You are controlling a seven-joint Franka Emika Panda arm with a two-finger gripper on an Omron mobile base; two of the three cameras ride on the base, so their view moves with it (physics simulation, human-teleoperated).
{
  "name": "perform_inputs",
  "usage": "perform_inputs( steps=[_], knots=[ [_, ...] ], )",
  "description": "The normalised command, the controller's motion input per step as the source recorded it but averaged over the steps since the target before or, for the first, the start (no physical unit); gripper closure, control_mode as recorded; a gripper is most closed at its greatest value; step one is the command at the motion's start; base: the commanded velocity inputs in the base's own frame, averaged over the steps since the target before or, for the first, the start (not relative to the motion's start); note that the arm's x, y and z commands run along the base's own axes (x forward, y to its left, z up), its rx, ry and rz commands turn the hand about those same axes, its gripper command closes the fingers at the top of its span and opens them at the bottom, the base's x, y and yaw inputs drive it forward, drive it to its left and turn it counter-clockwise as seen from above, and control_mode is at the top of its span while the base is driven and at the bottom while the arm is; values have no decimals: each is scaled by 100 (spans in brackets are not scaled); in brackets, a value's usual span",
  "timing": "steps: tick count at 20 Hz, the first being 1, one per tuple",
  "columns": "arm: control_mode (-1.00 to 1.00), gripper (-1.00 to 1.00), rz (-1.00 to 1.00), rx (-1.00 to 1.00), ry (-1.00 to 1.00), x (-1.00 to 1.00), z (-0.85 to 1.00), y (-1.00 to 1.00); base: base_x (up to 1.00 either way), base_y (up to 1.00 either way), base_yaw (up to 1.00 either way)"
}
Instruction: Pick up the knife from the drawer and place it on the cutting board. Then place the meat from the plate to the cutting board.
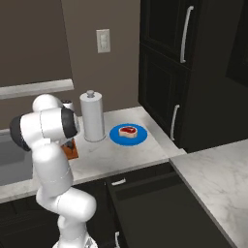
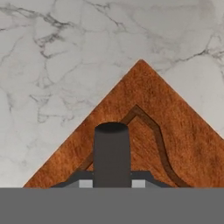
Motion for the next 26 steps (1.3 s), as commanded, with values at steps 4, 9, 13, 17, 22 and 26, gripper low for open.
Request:
perform_inputs(
  steps=[4,9,13,17,22,26],
  knots=[
    [-100,100,0,0,0,15,-2,19,0,0,0],
    [-100,-100,0,0,0,1,-7,14,0,0,0],
    [-100,-100,0,0,0,0,0,0,0,0,0],
    [-100,-100,0,0,0,0,0,0,0,0,0],
    [-100,-100,0,0,0,1,14,0,0,0,0],
    [-100,-100,0,0,-9,-16,93,0,0,0,0]
  ],
)
